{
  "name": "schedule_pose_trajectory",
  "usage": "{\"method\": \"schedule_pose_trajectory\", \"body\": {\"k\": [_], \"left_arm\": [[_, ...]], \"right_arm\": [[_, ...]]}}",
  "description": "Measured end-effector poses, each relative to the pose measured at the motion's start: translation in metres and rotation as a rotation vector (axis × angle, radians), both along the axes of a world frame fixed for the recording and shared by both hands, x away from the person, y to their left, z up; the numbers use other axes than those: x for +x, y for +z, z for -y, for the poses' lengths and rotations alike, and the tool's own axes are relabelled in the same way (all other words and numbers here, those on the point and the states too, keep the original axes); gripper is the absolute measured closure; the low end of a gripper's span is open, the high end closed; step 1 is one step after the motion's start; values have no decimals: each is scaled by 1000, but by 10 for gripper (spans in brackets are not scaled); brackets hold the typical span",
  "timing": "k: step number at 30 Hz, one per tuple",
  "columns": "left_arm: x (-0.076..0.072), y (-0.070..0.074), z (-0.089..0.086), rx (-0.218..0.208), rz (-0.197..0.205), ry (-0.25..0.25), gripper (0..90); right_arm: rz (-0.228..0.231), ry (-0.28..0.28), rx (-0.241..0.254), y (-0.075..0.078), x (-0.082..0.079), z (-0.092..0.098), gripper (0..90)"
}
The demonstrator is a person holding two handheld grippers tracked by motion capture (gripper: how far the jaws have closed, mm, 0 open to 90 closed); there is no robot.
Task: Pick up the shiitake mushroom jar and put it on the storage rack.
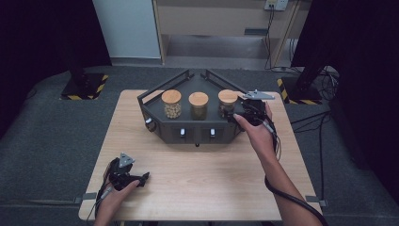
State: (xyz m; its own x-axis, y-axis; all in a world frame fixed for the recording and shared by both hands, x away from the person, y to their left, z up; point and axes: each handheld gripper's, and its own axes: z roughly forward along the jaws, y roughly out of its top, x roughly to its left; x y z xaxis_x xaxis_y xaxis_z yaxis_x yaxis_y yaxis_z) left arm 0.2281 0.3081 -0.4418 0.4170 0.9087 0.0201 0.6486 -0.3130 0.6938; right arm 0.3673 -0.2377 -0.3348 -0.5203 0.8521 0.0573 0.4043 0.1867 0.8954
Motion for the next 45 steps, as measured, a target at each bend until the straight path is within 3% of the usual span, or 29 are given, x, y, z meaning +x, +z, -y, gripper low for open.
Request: {"method": "schedule_pose_trajectory", "body": {"k": [11,31,45], "left_arm": [[0,0,0,0,0,0,0],[0,0,0,0,0,0,0],[0,0,0,0,0,0,0]], "right_arm": [[12,30,11,-7,-22,16,13],[-22,37,24,-24,-35,28,15],[-42,59,2,-36,-49,33,16]]}}
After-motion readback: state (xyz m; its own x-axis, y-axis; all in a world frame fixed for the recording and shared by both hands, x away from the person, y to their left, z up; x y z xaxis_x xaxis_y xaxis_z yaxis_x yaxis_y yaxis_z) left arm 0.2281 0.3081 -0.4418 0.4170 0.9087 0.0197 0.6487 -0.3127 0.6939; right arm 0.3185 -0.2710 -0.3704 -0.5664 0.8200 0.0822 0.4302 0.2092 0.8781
